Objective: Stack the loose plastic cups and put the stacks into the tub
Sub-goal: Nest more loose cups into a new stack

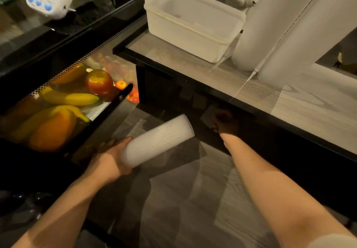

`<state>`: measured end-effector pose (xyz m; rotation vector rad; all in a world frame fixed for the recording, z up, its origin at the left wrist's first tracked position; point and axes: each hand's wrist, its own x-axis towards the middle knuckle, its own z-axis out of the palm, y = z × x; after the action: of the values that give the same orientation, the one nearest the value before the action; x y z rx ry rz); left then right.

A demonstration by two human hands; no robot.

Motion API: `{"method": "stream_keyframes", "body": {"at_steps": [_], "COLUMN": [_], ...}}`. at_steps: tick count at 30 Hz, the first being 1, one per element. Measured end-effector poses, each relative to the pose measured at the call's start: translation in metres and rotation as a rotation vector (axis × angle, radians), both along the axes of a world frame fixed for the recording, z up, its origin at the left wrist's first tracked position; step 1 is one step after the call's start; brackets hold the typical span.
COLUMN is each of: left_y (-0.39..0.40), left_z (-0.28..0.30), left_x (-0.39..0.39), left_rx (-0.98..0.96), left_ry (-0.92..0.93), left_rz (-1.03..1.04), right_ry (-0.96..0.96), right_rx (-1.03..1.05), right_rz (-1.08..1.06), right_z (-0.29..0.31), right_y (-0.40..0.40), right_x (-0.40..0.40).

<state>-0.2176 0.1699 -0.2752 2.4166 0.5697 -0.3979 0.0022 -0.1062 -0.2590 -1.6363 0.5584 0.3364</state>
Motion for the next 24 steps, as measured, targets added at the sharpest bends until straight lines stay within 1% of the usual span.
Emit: {"method": "stream_keyframes", "body": {"at_steps": [3,4,6,11,14,19,24], "left_y": [0.001,0.002,0.004,0.004,0.005,0.005,0.005], "left_z": [-0.001,-0.001,-0.001,0.004,0.008,0.016,0.020], "left_x": [-0.001,-0.002,-0.004,-0.008,-0.013,-0.014,-0.013], "left_rx": [0.013,0.008,0.006,0.024,0.052,0.097,0.135], "left_ry": [0.031,0.026,0.006,-0.039,-0.069,-0.088,-0.080], "left_rz": [-0.021,-0.018,-0.016,-0.005,-0.022,-0.051,-0.078], "right_ry": [-0.011,0.001,0.020,-0.120,-0.198,-0.335,-0.418], "right_rx": [-0.074,-0.057,0.043,0.093,0.015,-0.235,-0.298], "right_rz": [-0.019,-0.031,-0.047,0.204,0.265,0.459,0.619], "right_z": [0.009,0.013,0.022,0.035,0.040,0.053,0.060], "right_y": [-0.005,-0.008,-0.010,-0.001,0.001,0.003,0.007], "right_x": [-0.015,-0.022,-0.037,-0.058,-0.063,-0.074,-0.088]}}
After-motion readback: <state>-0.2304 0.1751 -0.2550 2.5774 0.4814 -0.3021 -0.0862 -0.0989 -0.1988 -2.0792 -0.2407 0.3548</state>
